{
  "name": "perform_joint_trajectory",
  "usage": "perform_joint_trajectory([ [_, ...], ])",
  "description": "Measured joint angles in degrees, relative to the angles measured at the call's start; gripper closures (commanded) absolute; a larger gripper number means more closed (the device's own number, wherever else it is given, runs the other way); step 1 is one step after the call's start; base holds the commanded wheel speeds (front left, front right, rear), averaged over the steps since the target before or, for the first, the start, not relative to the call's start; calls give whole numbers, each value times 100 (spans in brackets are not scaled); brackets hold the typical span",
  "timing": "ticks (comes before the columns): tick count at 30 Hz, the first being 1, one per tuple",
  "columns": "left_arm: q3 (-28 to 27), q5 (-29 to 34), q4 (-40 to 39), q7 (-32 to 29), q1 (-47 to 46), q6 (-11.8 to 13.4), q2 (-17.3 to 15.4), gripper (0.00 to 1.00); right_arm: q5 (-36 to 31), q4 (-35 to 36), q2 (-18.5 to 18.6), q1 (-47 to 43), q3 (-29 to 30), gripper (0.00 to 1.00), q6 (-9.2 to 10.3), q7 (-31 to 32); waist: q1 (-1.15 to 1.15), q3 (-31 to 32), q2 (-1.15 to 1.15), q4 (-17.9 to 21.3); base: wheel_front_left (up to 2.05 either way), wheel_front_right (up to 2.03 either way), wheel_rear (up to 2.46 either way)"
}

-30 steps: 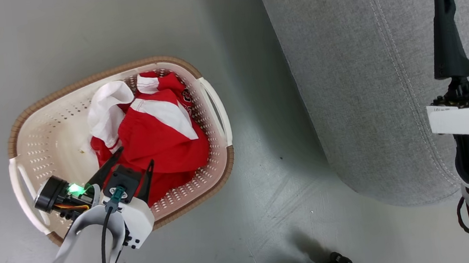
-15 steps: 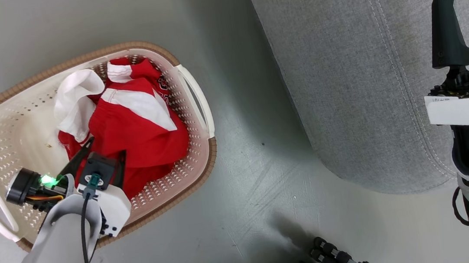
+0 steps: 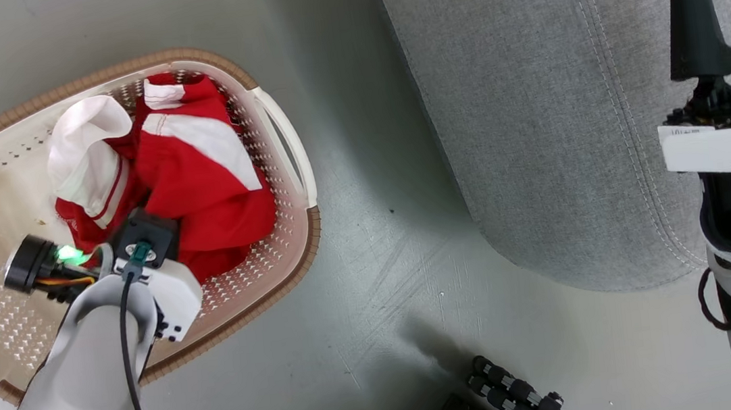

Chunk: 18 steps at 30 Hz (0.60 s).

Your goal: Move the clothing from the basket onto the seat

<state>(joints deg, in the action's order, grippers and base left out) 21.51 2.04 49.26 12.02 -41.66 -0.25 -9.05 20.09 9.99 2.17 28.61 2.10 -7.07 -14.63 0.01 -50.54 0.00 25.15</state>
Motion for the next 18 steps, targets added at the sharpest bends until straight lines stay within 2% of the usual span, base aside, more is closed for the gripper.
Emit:
perform_joint_trajectory([
  [10,77,-152,-89,119,-110,-252,166,100,0,-145,1,99,7,0,0,0,0,50,0,3,0,0,0],
  [18,94,-155,-289,170,-108,-294,124,100,-108,-285,1,102,14,0,0,0,0,193,0,-82,0,0,0],
])
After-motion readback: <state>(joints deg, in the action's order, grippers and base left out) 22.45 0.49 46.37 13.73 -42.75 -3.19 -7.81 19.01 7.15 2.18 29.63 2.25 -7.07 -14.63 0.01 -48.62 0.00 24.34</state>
